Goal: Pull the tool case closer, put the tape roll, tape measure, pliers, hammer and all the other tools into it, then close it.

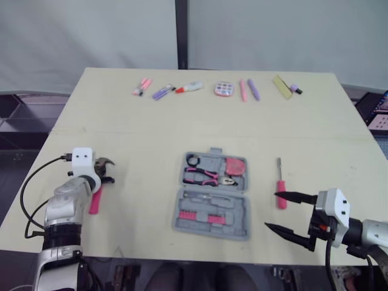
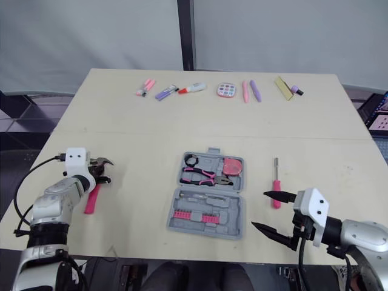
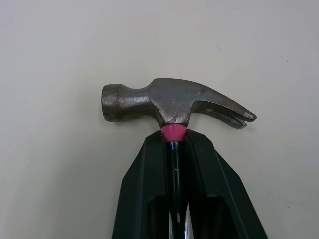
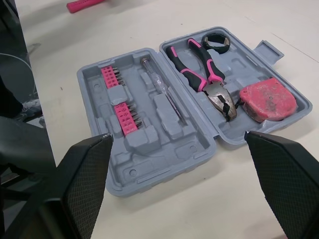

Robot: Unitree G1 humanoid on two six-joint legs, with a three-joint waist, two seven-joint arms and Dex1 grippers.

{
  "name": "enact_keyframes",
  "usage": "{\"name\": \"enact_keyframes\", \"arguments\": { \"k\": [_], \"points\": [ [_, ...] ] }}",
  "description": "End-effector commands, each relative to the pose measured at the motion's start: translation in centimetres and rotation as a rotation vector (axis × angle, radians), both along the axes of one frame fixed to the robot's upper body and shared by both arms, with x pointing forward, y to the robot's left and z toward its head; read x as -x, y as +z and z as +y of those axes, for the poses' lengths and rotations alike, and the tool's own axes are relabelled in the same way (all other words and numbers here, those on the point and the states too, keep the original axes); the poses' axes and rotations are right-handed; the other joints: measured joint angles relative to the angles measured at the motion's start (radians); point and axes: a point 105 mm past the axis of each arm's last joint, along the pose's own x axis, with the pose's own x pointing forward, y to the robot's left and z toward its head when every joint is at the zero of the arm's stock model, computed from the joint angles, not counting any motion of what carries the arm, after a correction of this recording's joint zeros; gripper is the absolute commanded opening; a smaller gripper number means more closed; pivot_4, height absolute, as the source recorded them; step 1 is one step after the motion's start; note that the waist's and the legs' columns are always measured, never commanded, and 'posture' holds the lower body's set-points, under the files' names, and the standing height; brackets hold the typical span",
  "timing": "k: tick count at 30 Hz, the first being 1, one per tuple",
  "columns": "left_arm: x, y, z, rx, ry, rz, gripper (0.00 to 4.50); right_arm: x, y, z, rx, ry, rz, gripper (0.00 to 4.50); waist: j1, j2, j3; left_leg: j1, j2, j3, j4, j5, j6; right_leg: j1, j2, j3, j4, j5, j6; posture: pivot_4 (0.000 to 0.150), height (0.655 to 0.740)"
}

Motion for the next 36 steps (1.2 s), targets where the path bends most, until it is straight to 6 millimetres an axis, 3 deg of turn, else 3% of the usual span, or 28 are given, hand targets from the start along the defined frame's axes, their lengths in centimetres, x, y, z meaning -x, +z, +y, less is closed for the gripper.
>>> {"name": "enact_keyframes", "arguments": {
  "k": [1,6,15,21,27,36],
  "points": [
    [1.0,0.6,0.4,-0.086,-0.057,0.01,0.06,0.0,0.8,0.0,0.011,0.002,-0.042,4.5,-0.004,0.0,0.0,0.0,0.0,0.0,0.0,0.0,0.0,0.0,0.0,0.0,0.0,0.0,0.0,0.15,0.7134],
    [1.6,3.1,-1.8,-0.156,-0.285,-0.004,0.06,-0.2,0.8,0.1,0.007,0.005,-0.041,4.5,-0.008,-0.001,0.0,-0.001,0.0,-0.001,-0.001,0.0,0.0,-0.001,0.0,0.0,0.0,0.0,0.0,0.15,0.7134],
    [1.1,6.3,-10.4,-0.193,-0.812,-0.022,0.06,-1.2,0.8,0.3,0.005,0.026,-0.058,4.5,0.005,-0.001,0.001,-0.003,-0.002,-0.002,0.0,0.0,0.0,-0.001,-0.001,0.001,-0.001,0.0,0.0,0.15,0.7134],
    [1.3,6.9,-14.8,-0.253,-1.041,-0.018,0.06,-1.4,0.9,0.3,0.009,0.033,-0.062,4.5,-0.004,-0.001,0.001,-0.003,-0.001,-0.001,-0.001,0.0,0.0,-0.001,0.001,0.0,-0.001,0.0,0.0,0.15,0.7134],
    [3.3,6.6,-19.6,-0.297,-1.271,0.017,0.06,-0.6,0.3,0.0,0.046,0.046,-0.041,4.5,-0.004,-0.001,0.001,-0.003,0.0,0.0,-0.001,0.0,0.0,-0.001,0.001,0.0,-0.001,0.0,0.0,0.15,0.7134],
    [4.6,7.2,-26.6,-0.316,-1.454,0.0,0.06,0.0,0.0,-0.1,0.066,0.062,-0.036,4.5,0.006,-0.002,0.002,-0.005,-0.001,0.0,0.001,0.0,0.001,-0.001,0.001,0.001,-0.001,0.0,0.0,0.15,0.7134]
  ]
}}
